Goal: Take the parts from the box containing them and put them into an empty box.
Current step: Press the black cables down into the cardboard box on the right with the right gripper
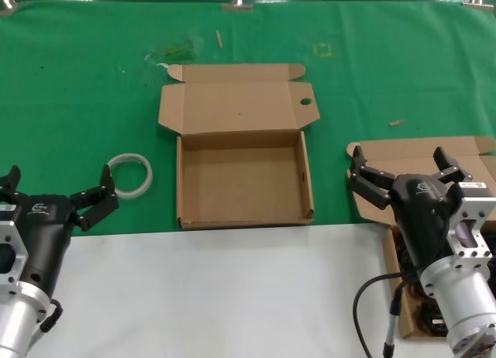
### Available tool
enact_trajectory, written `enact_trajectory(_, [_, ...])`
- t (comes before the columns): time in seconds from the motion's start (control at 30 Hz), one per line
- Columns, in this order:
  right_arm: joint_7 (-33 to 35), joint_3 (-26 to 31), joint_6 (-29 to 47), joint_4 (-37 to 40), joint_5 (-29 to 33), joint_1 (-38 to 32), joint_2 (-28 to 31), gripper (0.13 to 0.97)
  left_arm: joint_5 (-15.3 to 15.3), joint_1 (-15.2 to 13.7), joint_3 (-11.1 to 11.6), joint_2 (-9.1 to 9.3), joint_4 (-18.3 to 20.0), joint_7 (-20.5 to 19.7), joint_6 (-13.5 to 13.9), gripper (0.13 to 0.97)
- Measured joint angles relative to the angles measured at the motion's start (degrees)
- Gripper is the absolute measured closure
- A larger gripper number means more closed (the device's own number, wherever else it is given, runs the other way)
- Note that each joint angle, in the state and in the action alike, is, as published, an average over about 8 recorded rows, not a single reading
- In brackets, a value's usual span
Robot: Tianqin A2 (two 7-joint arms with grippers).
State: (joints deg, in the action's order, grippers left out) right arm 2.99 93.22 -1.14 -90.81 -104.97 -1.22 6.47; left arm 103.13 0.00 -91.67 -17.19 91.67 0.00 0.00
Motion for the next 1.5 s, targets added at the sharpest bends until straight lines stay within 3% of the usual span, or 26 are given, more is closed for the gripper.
enact_trajectory(1.0, [0.44, 0.45, -0.43, -0.09, -0.42, -0.04, 0.01, 0.129, 0.0, 0.0, 0.0, 0.0, 0.0, 0.0, 0.0, 0.132])
enact_trajectory(1.13, [5.86, 6.49, -7.97, -1.19, -8.4, -0.44, 0.25, 0.129, 0.0, 0.0, 0.0, 0.0, 0.0, 0.0, 0.0, 0.132])
enact_trajectory(1.27, [14.87, 14.24, -18.63, -3.18, -20.73, -1.05, 0.29, 0.129, 0.0, 0.0, 0.0, 0.0, 0.0, 0.0, 0.0, 0.132])
enact_trajectory(1.5, [31.52, 17.4, -30.62, -7.44, -35.68, -0.94, 0.06, 0.129, 0.0, 0.0, 0.0, 0.0, 0.0, 0.0, 0.0, 0.132])
